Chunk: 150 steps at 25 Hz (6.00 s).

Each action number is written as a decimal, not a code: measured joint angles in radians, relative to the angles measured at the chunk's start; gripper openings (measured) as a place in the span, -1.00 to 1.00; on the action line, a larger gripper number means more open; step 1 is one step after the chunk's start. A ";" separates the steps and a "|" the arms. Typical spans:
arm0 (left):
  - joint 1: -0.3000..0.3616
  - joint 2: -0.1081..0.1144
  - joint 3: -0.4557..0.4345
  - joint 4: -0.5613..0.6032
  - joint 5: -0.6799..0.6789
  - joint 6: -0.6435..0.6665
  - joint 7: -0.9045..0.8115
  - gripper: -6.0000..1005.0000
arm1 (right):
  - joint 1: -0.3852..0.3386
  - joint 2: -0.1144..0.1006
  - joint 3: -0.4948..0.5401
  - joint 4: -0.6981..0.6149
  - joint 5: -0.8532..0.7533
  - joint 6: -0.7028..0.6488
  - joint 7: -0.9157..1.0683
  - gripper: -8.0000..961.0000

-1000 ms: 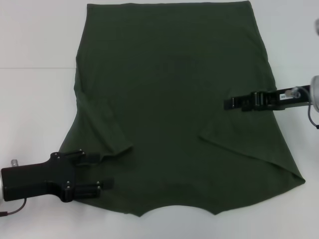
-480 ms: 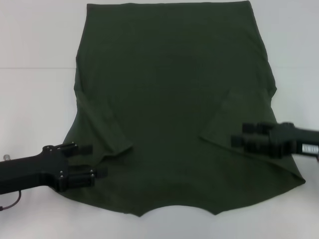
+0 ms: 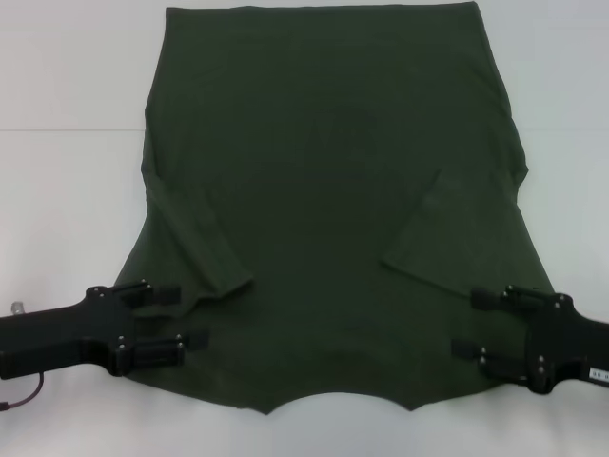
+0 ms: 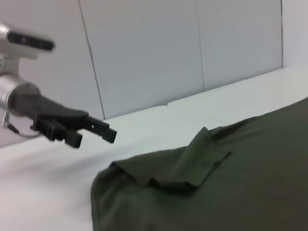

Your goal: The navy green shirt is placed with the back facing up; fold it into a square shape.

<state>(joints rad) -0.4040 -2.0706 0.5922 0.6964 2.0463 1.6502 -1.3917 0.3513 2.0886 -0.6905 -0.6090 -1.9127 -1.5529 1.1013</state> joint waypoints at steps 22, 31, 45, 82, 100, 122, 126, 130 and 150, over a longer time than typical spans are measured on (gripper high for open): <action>0.022 -0.010 -0.005 -0.003 0.015 -0.032 -0.018 0.71 | -0.018 0.004 0.011 0.077 -0.004 0.065 -0.192 0.58; 0.011 0.031 -0.001 0.078 0.077 0.031 -0.389 0.71 | -0.013 0.004 0.011 0.077 -0.003 0.065 -0.193 0.58; -0.082 0.082 0.000 0.243 0.334 -0.027 -1.114 0.71 | 0.001 0.004 0.013 0.077 -0.002 0.065 -0.187 0.58; -0.156 0.053 0.063 0.148 0.512 -0.189 -1.185 0.71 | 0.006 0.005 0.009 0.077 -0.003 0.074 -0.184 0.57; -0.170 0.050 0.063 0.140 0.513 -0.191 -1.184 0.71 | 0.006 0.005 0.008 0.078 -0.003 0.076 -0.184 0.56; -0.173 0.065 0.063 0.122 0.515 -0.229 -1.173 0.71 | 0.006 0.005 0.008 0.080 -0.003 0.076 -0.184 0.56; -0.174 0.067 0.063 0.107 0.515 -0.230 -1.172 0.71 | 0.006 0.005 0.008 0.080 -0.003 0.076 -0.184 0.56; -0.175 0.067 0.063 0.103 0.515 -0.230 -1.164 0.71 | 0.008 0.005 0.008 0.080 -0.003 0.076 -0.184 0.56; -0.197 0.060 0.066 0.068 0.508 -0.212 -1.146 0.71 | 0.011 0.005 0.008 0.082 -0.003 0.076 -0.184 0.56</action>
<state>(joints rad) -0.6014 -2.0106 0.6582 0.7646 2.5546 1.4380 -2.5373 0.3620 2.0938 -0.6826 -0.5274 -1.9159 -1.4772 0.9173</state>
